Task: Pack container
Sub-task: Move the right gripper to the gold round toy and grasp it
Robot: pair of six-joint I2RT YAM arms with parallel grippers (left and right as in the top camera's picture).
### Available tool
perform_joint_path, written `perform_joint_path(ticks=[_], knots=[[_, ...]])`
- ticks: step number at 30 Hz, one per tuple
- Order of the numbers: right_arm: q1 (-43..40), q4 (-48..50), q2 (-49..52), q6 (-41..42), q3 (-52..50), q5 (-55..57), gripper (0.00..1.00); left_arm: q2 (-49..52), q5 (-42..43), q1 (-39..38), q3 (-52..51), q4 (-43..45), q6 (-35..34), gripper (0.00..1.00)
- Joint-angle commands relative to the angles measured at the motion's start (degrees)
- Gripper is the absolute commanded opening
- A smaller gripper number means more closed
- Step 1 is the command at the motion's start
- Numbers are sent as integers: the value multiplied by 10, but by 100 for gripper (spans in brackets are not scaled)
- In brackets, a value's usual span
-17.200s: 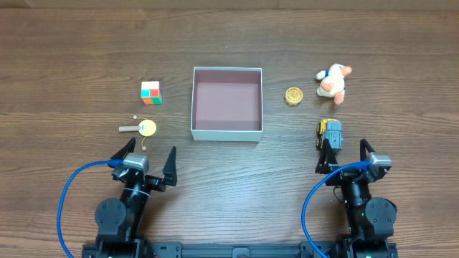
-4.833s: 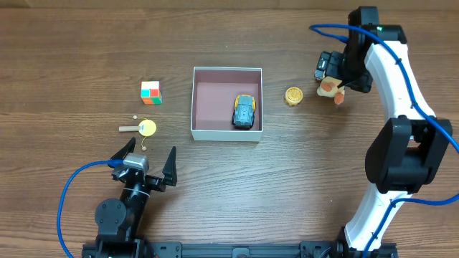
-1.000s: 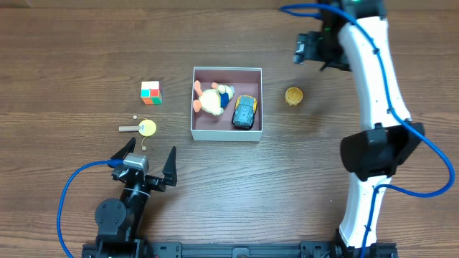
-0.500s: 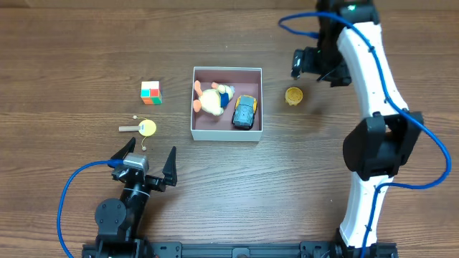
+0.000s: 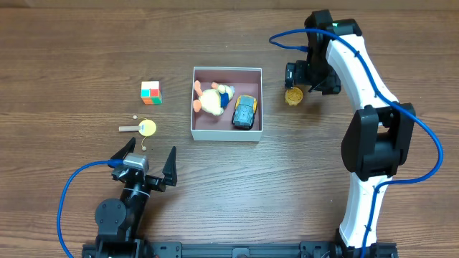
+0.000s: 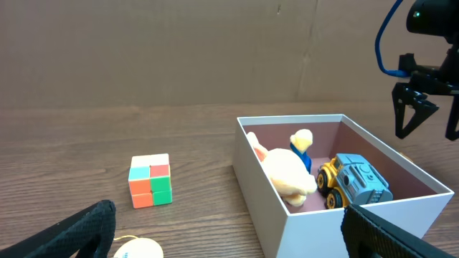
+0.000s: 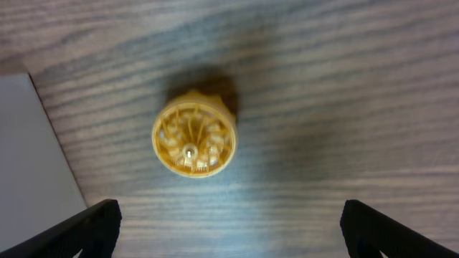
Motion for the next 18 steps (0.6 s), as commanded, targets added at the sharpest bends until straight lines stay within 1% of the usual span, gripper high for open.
perform_joint_path(ticks=[1,18], knots=[[22,10,-3,-11,-2,36,100,-5,2,3,-2,1,4,100],[29,29,48,-33,-3,32,100,-5,2,3,-2,1,4,100]])
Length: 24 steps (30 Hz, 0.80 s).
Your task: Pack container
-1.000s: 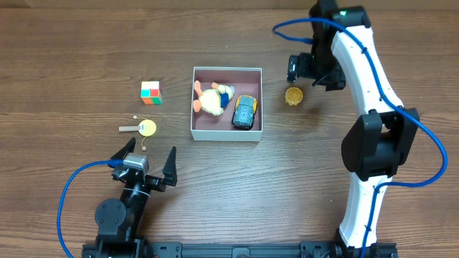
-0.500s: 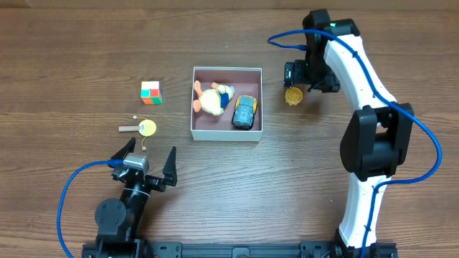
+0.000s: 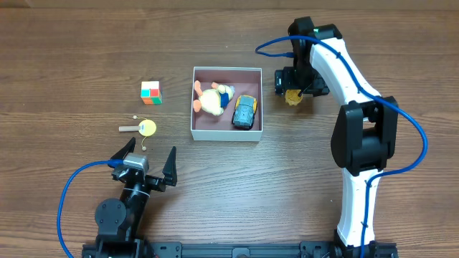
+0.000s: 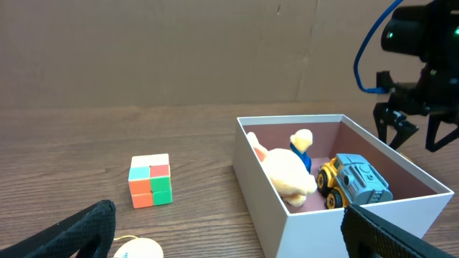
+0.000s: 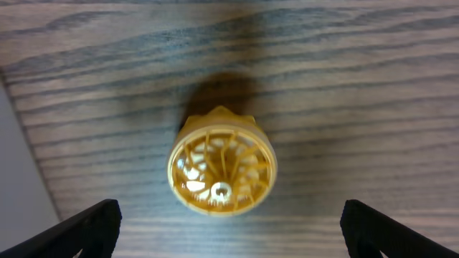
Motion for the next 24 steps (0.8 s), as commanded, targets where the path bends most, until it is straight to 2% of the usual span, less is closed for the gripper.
perform_joint_path(ticks=[1,24], knots=[[-2,10,4,-10,-2,7,100,-5,2,3,-2,1,4,100],[-16,42,12,-10,-26,-36,100,-5,2,3,-2,1,5,100]])
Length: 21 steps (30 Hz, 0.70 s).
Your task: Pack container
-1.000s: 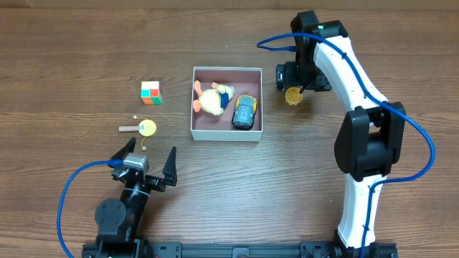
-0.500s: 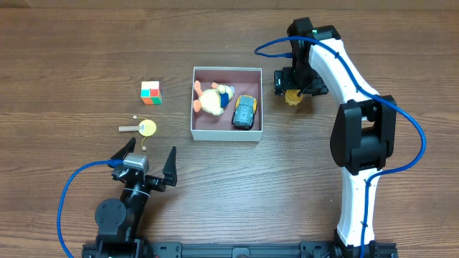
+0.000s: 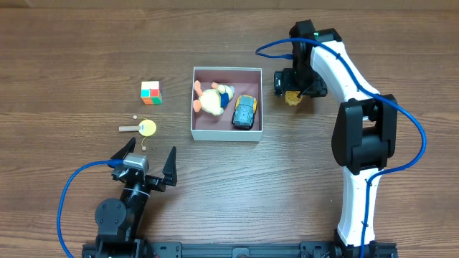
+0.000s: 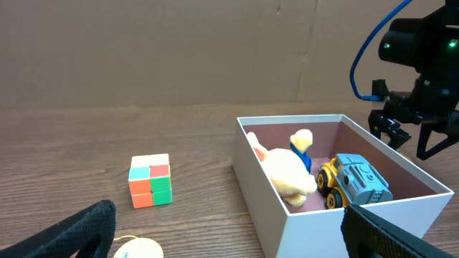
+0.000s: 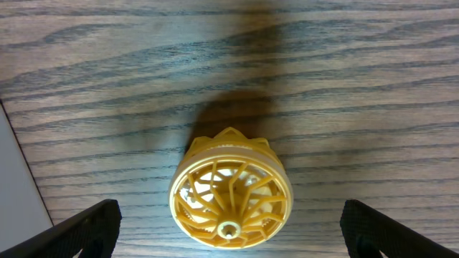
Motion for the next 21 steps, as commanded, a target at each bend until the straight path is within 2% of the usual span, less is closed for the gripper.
perform_joint_path(ticks=[1,21], knots=[[-6,3,7,-3,-3,-6,100,-5,2,3,-2,1,4,100],[-6,9,24,-4,-3,-6,100,-5,2,3,-2,1,5,100]])
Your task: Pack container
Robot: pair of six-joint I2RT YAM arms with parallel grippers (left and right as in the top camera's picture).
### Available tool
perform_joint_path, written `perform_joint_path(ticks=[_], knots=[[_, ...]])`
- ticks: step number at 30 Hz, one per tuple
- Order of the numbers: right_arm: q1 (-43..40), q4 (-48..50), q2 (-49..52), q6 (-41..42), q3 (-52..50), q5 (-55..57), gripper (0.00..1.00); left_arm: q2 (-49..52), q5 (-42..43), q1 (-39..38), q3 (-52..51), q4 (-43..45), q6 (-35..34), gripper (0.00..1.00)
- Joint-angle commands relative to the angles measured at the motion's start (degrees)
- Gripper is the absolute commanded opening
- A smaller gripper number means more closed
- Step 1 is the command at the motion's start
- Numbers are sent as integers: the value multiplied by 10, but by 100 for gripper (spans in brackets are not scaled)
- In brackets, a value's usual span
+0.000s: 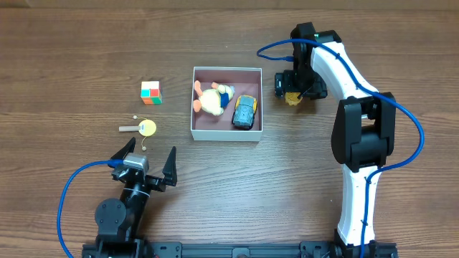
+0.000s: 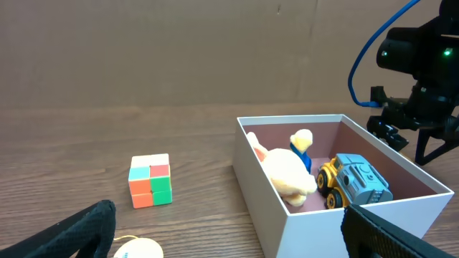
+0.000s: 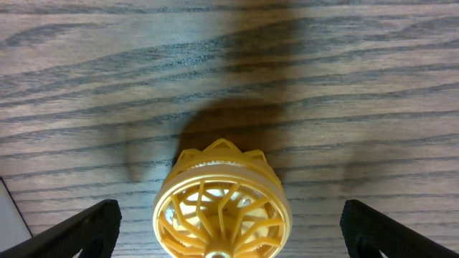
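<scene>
A white box (image 1: 226, 132) with a pink floor holds a plush duck (image 1: 212, 99) and a blue-and-yellow toy truck (image 1: 245, 112). Just right of the box a yellow spoked plastic wheel (image 1: 292, 97) lies on the table. My right gripper (image 1: 299, 84) hangs open right over it, fingers either side; the wheel (image 3: 222, 201) fills the lower middle of the right wrist view, between the fingertips (image 3: 72, 233). My left gripper (image 1: 144, 164) rests open near the front edge. The box (image 2: 308, 215), duck (image 2: 287, 172) and truck (image 2: 356, 180) show in its view.
A small colour cube (image 1: 150, 92) and a yellow disc on a wooden stick (image 1: 145, 128) lie left of the box. The cube (image 2: 150, 180) and disc (image 2: 138, 249) also show in the left wrist view. Brown wood-grain table all around.
My right gripper has come lower over the yellow wheel, which now looks larger and sits lower in the wrist view. The left arm has not moved.
My right gripper was open above the wheel, right of the box. It shifted a little left and closer, then nearer still, and now hangs just over the wheel with fingers astride it. The box contents, the other toys and the left arm stayed put.
</scene>
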Motion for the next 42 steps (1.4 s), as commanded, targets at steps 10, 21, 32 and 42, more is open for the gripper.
perform_joint_path(ticks=[10,21,32,42], knots=[[-1,2,9,-2,-2,-4,100,-5,2,3,-2,1,4,100],[-1,1,11,-2,-2,-4,100,-5,2,3,-2,1,4,100],[-1,3,18,-2,-2,-3,100,-5,2,3,-2,1,4,100],[-1,14,18,-2,-2,-3,100,-5,2,3,-2,1,4,100]])
